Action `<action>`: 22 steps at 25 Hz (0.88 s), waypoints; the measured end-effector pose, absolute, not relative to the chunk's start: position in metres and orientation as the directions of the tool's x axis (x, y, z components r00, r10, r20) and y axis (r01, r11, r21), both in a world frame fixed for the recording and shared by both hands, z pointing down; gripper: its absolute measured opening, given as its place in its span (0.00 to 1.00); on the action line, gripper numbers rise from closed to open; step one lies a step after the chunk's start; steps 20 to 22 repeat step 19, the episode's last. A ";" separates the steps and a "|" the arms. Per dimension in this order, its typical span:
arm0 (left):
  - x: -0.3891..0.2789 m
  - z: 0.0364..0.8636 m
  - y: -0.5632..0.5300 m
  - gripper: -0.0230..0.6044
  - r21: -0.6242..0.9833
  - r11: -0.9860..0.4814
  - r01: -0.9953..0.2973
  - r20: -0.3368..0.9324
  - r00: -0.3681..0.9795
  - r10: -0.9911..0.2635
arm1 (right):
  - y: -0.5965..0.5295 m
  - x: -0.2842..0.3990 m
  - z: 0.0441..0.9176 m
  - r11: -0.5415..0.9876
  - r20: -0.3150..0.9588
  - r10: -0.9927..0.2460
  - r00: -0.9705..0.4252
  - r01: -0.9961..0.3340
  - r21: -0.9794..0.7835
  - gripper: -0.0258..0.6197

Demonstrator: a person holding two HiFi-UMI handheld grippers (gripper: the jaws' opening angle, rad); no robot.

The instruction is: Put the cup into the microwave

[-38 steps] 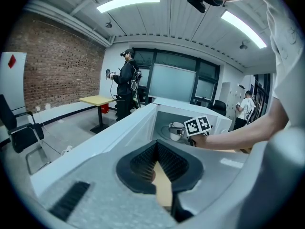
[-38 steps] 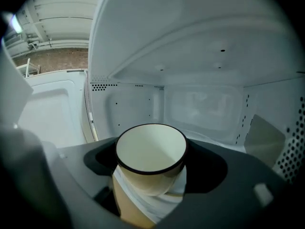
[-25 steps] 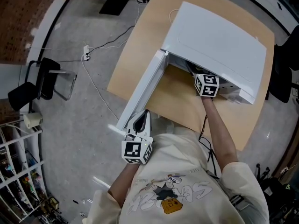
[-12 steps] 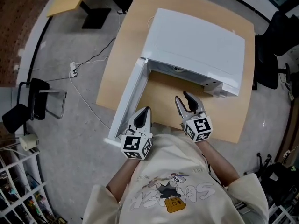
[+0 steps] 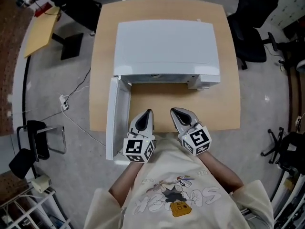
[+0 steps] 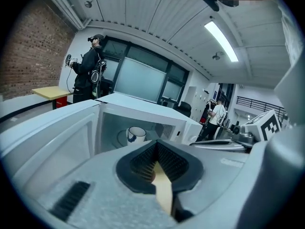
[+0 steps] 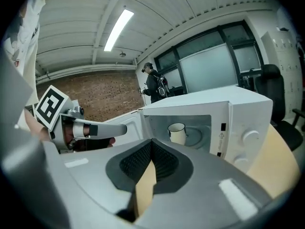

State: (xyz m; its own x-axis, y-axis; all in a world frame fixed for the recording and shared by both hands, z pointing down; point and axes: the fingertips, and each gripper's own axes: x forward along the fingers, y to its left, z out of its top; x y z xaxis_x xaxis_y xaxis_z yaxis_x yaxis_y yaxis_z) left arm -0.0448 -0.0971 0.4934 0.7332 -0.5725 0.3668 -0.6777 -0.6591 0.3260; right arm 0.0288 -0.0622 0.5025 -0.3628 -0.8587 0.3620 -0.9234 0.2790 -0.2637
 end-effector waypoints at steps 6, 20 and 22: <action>-0.023 0.492 -0.093 0.04 0.310 -0.708 -0.635 0.370 0.766 -0.525 | -0.054 0.054 0.505 0.201 0.368 -0.883 -0.290 -0.944 -0.260 0.05; -0.017 0.495 -0.087 0.04 0.311 -0.718 -0.622 0.387 0.773 -0.502 | -0.051 0.056 0.503 0.198 0.380 -0.882 -0.279 -0.950 -0.240 0.05; -0.017 0.495 -0.087 0.04 0.311 -0.718 -0.622 0.387 0.773 -0.502 | -0.051 0.056 0.503 0.198 0.380 -0.882 -0.279 -0.950 -0.240 0.05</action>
